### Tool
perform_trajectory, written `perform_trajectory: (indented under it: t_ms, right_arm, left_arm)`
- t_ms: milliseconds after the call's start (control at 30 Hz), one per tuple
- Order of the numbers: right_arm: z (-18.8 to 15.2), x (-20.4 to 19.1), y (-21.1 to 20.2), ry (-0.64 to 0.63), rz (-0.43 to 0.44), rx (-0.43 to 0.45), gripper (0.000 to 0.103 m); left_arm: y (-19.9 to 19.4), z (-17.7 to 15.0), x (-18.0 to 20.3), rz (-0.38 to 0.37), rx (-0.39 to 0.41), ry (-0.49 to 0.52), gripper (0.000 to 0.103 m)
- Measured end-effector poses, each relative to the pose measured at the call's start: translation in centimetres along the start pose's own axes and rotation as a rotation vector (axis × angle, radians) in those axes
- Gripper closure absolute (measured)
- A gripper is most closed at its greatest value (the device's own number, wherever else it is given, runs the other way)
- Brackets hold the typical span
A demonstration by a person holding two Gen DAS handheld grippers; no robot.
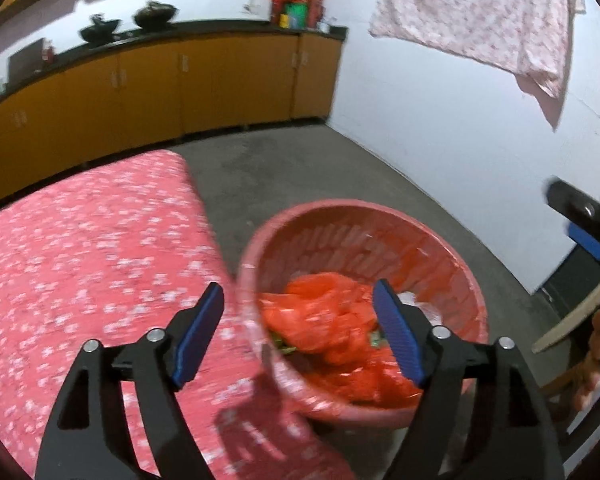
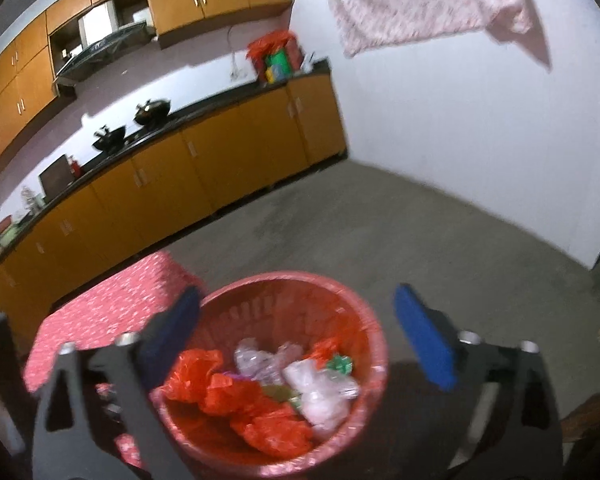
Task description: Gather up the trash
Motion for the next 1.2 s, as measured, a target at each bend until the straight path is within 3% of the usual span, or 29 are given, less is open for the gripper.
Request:
perform_trajectory:
  t_ms: [233, 333, 433, 700, 1200]
  right_arm:
    - [-2.1, -1.6, -5.3, -0.170, -0.122, 0.055, 0.004]
    - [-3.4, -3.2, -8.7, -0.247, -0.148, 0.118, 0.004]
    - [-4.8, -4.6, -11.5, -0.255, -0.109, 0.146, 0.004]
    - [-7.9, -7.0, -16.7, -0.219, -0.009, 0.124, 0.004]
    - [-11.7, -9.9, -21.0, -0.278, 0.007, 0.151, 0.004]
  left_arm:
    - [-8.5, -1.0, -2.2, 0.146, 0.171, 0.043, 0.002]
    - [-11.8, -1.9, -2.6, 0.197, 0.223, 0.068, 0.002]
    - [-14.9, -3.3, -2.9, 0.247, 0.256, 0.090, 0.002]
    - [-20.0, -6.6, -3.8, 0.279, 0.296, 0.064, 0.002]
    - [-23.1, -10.4, -6.0, 0.276, 0.328, 0.031, 0.002]
Point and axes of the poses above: each gripper's, at about its wrist camera, not at the fingertips, and y roughly the way its jaws point, x to its right, z to its top, the point moved 6 cm from there along y, roughly the way its jaws point, and after that the axes turned 3 degrees about -z, right-handed, at the moved point
